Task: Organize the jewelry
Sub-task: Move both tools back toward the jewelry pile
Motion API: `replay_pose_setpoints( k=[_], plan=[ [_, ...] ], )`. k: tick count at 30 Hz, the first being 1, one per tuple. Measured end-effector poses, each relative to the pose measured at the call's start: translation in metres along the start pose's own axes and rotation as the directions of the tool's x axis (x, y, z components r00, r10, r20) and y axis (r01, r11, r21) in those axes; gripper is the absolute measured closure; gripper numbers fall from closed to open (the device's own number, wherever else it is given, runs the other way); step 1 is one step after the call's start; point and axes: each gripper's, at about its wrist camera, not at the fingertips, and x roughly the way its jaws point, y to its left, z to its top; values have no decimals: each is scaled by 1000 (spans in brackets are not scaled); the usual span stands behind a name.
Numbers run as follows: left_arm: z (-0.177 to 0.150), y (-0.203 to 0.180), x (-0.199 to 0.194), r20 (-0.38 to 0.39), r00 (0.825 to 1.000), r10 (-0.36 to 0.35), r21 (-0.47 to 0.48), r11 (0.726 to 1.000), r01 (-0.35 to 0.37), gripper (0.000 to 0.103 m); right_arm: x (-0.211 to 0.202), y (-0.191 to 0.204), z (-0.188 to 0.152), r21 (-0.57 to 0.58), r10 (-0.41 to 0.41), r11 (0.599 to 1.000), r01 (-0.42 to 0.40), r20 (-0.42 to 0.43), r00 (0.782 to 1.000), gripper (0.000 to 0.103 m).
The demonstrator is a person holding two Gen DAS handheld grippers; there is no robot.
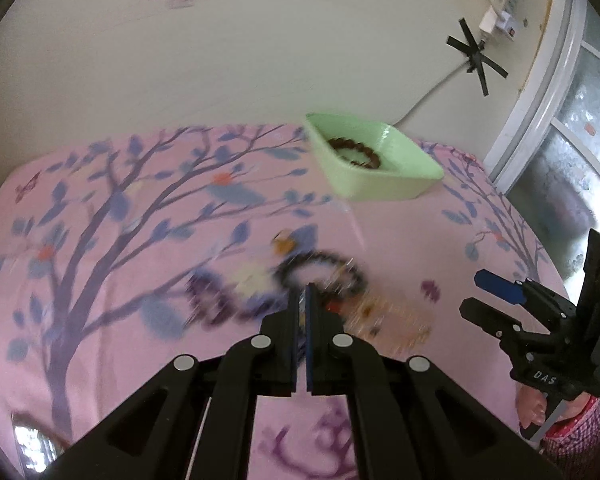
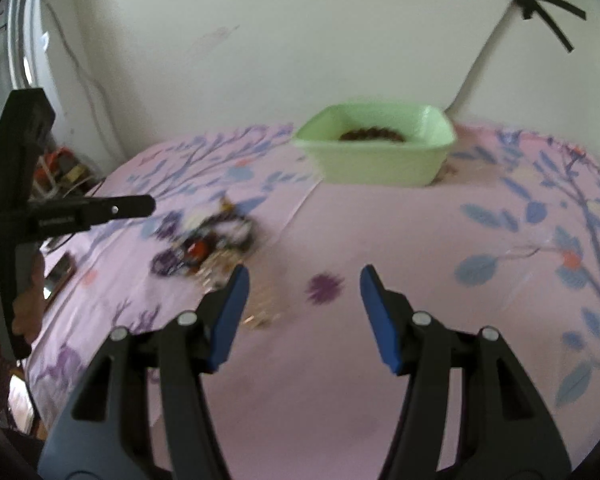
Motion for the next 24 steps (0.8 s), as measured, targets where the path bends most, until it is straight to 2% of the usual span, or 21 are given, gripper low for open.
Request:
replay_pose_setpoints(
  k=[7, 10, 15, 18, 19, 24],
  plan=[
    [-40, 28, -10, -22, 1000, 12, -51, 999, -13, 103, 15, 42, -8, -79, 52, 995, -58, -69, 996, 47],
    [-49, 33, -10, -28, 1000, 7, -64, 998, -9, 103, 24, 60, -8, -135, 43, 989, -55, -94, 995, 48],
    [-50, 26, -5, -29, 999, -27, -57, 998, 25, 103, 48, 66, -4, -144, -17, 990, -6, -157, 987, 66],
    [-45, 18, 2, -30, 998, -52, -44, 998, 51, 103, 48, 55, -3, -96, -27, 995, 12, -158, 987, 82],
    [-43, 14, 7, -34, 997, -62, -32, 998, 61, 103, 47, 52, -3, -82, -35, 996, 23, -157, 987, 93],
    [-36, 6, 32, -52, 999, -13, 35, 999, 15, 103, 34, 44, -13, -28, -12, 1000, 8, -142, 990, 95]
  ],
)
